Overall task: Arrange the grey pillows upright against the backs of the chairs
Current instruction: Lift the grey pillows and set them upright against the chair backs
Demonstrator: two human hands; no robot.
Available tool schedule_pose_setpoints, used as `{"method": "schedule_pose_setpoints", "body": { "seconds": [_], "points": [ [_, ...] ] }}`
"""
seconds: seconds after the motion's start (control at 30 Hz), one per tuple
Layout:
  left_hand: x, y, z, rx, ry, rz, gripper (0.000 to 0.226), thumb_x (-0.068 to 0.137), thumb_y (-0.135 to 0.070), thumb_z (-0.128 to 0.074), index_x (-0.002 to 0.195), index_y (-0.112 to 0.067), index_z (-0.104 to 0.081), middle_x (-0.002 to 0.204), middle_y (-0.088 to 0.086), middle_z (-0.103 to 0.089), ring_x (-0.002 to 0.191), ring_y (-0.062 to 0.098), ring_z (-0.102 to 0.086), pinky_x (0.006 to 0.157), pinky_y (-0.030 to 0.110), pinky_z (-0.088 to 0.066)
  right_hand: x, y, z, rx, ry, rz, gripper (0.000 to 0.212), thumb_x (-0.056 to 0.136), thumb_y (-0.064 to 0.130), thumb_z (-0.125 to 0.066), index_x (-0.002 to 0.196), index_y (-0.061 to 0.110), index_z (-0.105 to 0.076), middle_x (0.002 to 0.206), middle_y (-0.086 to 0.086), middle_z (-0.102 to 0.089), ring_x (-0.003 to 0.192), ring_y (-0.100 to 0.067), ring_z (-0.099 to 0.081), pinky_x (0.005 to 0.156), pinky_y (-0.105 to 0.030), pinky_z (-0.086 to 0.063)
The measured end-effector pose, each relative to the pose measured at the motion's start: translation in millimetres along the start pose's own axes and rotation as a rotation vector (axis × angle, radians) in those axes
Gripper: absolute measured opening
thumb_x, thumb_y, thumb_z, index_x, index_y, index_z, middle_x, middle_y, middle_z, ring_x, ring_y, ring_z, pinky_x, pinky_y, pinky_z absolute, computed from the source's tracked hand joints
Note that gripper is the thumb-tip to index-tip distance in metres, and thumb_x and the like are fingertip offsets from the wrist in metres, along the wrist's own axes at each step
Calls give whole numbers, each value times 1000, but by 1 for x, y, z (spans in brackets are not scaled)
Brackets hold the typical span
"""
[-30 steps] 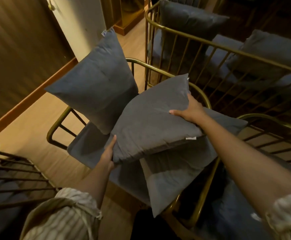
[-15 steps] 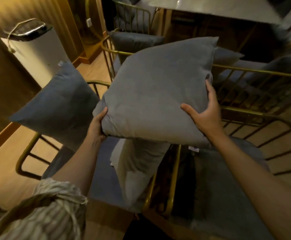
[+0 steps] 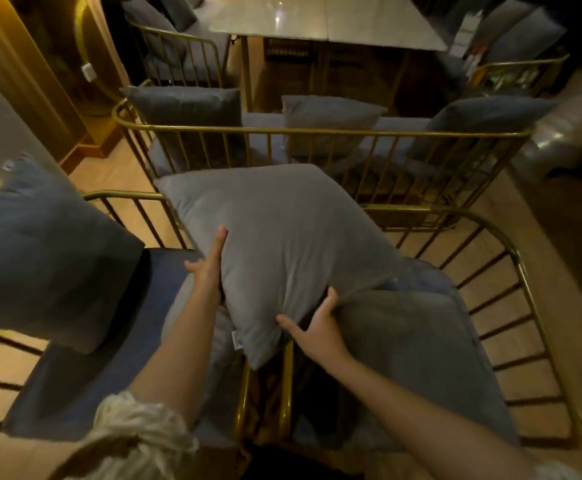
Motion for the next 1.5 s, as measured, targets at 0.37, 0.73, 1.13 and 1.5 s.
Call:
{"method": "schedule_pose_setpoints", "body": {
  "seconds": [0.37,0.73,1.13,1.5],
  "points": [
    [42,2,0,592,-163,-361,27,95,-31,-58,85,-8,-70,80,9,-61,76,23,-53,69,32,-41,85,-10,65,-199,-36,-40,29,90,45,-65,86,18,-56,73,4,-58,67,-8,-55,65,-27,-43],
    [97,-17,4,630,-207,-356,26,99,-22,-51,77,-12,-62,82,10,-63,82,25,-57,78,34,-44,174,-2,156,-193,-508,-302,93,71,80,-60,140,20,-43,147,-10,-45,134,-35,-44,109,-57,-37],
    [66,-19,-16,700,-181,-625,31,104,-17,-39,107,3,-63,106,24,-64,93,29,-57,87,38,-44,196,-71,167,231,15,-542,137,41,102,-51,148,17,-42,145,-6,-53,130,-31,-52,114,-48,-37],
    [-25,44,-180,519,83,-583,39,103,-46,-36,128,-23,-54,122,-4,-57,114,12,-52,102,34,-41,176,-117,339,490,-281,-306,134,36,86,-71,148,19,-41,142,-5,-56,127,-27,-54,107,-40,-43]
  ]
}}
Point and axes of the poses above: each hand's wrist, its own x-axis towards the middle knuckle, its own z-axis out of the back of the hand, y = z × x, the point moved 6 cm from there along x, towards the middle knuckle
